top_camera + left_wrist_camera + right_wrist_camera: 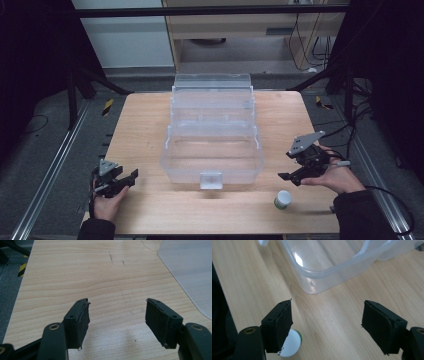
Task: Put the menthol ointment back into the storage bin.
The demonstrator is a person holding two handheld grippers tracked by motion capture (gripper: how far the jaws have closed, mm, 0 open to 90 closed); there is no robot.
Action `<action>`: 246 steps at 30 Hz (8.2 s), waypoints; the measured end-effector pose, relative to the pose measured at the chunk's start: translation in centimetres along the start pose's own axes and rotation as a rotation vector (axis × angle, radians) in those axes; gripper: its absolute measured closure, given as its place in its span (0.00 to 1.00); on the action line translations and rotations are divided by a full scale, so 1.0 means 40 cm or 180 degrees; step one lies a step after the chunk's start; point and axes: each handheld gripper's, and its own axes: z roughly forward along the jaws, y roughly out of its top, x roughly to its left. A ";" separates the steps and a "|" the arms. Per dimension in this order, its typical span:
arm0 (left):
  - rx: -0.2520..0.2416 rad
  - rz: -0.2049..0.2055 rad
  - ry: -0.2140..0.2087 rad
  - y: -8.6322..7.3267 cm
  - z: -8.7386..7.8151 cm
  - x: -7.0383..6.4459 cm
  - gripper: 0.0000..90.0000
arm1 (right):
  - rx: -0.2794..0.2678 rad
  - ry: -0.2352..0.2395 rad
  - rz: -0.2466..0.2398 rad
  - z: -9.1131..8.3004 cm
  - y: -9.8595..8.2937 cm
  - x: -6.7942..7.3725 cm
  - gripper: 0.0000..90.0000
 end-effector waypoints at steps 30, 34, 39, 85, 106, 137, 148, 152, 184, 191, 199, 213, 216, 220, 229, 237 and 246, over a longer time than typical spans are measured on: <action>0.0022 0.0041 -0.0013 0.000 0.001 -0.003 0.39 | 0.0853 0.0501 -0.0540 0.061 -0.010 0.057 0.32; 0.0025 0.0041 -0.0020 0.000 0.002 -0.003 0.39 | 0.0922 0.0531 -0.0581 0.070 -0.017 0.062 0.32; 0.0026 0.0048 -0.0019 0.000 0.002 -0.003 0.39 | 0.0958 0.0568 -0.0620 0.080 -0.025 0.067 0.34; 0.0047 0.0068 0.0001 0.000 0.004 -0.004 0.40 | 0.1345 0.0660 -0.0852 0.164 -0.055 0.092 0.56; 0.0078 0.0068 0.0018 -0.001 0.007 -0.006 0.41 | 0.1245 0.0559 -0.0665 0.084 0.021 0.060 0.56; 0.0111 0.0060 0.0005 -0.004 0.009 -0.002 0.44 | 0.1048 0.0465 -0.0720 -0.018 0.167 0.035 0.56; 0.0122 0.0056 0.0005 -0.004 0.011 -0.002 0.44 | 0.1051 0.0464 -0.0768 -0.031 0.235 0.022 0.56; 0.0127 0.0058 0.0003 -0.004 0.011 -0.002 0.44 | 0.1072 0.0478 -0.0773 -0.031 0.260 0.017 0.56; 0.0116 0.0058 0.0011 -0.003 0.011 0.001 0.44 | 0.1011 0.0606 -0.0857 0.100 0.366 -0.034 0.56; 0.0115 0.0058 0.0015 -0.003 0.011 0.001 0.44 | 0.1041 0.0649 -0.0827 0.140 0.344 -0.036 0.56; 0.0109 0.0059 0.0012 -0.002 0.010 0.001 0.45 | 0.1059 0.0656 -0.0821 0.174 0.322 -0.038 0.56; 0.0110 0.0061 0.0015 -0.002 0.011 0.001 0.45 | 0.1138 0.0641 -0.0832 0.224 0.287 -0.038 0.56; 0.0108 0.0063 0.0015 -0.002 0.010 0.001 0.45 | 0.1144 0.0660 -0.0831 0.235 0.281 -0.037 0.56; 0.0112 0.0063 0.0017 -0.002 0.011 0.002 0.45 | 0.1165 0.0654 -0.0818 0.246 0.266 -0.040 0.56; 0.0105 0.0063 0.0018 -0.002 0.010 0.001 0.45 | 0.1182 0.0642 -0.0819 0.255 0.261 -0.037 0.56; 0.0106 0.0063 0.0017 -0.002 0.010 0.002 0.45 | 0.1213 0.0649 -0.0839 0.268 0.258 -0.035 0.56; 0.0115 0.0065 0.0017 -0.002 0.011 0.002 0.45 | 0.1247 0.0664 -0.0749 0.278 0.229 -0.046 0.56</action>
